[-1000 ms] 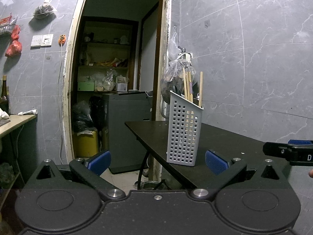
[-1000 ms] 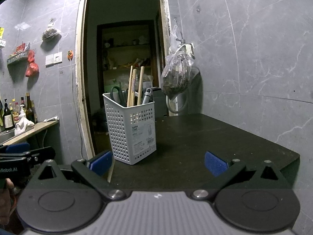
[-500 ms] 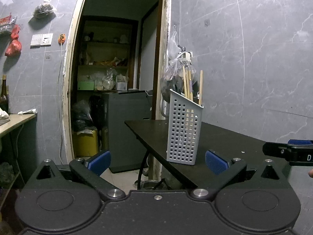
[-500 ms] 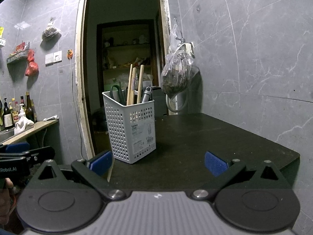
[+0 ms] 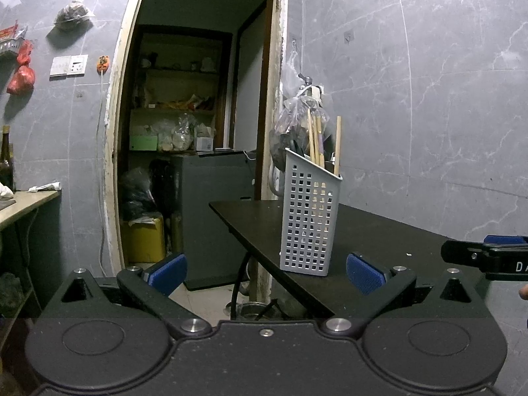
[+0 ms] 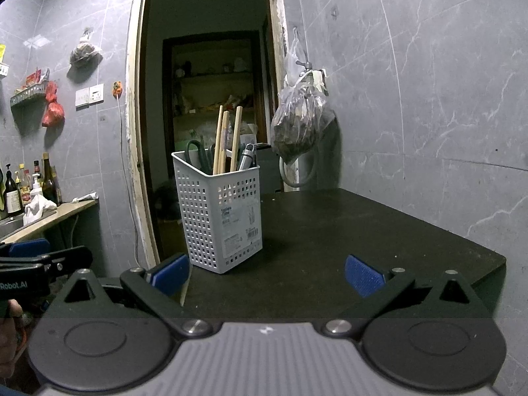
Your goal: Organize utensils
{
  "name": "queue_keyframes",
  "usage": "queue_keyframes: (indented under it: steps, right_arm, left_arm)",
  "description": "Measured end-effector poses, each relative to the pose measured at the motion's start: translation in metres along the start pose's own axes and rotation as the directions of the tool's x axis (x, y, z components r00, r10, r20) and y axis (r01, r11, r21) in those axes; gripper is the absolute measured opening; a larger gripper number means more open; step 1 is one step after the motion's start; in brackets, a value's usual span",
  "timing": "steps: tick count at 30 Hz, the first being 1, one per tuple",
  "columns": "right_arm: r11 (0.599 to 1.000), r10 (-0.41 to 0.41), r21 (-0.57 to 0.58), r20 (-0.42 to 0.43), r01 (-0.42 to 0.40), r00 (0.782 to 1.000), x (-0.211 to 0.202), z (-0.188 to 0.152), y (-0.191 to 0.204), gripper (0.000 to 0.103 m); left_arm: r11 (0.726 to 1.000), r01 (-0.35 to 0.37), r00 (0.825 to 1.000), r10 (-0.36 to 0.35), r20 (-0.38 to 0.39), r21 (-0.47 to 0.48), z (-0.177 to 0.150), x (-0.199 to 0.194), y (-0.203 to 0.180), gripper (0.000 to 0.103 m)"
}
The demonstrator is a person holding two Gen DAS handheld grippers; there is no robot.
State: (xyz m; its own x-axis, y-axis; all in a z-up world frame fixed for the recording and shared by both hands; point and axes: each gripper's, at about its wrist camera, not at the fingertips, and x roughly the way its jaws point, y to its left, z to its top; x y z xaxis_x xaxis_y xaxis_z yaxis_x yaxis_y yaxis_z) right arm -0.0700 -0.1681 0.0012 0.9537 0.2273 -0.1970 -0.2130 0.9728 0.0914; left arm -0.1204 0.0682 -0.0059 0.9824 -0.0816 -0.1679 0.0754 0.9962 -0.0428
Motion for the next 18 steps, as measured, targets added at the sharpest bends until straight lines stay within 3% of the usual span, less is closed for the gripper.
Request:
queue_keyframes:
  steps: [18]
  right_arm:
    - [1.000, -0.004, -0.003, -0.024, 0.004, 1.000, 0.0056, -0.0032, -0.0025, 0.103]
  left_arm:
    - [0.999, 0.007, 1.000, -0.006, -0.007, 0.038, -0.0029, 0.0018, -0.0025, 0.102]
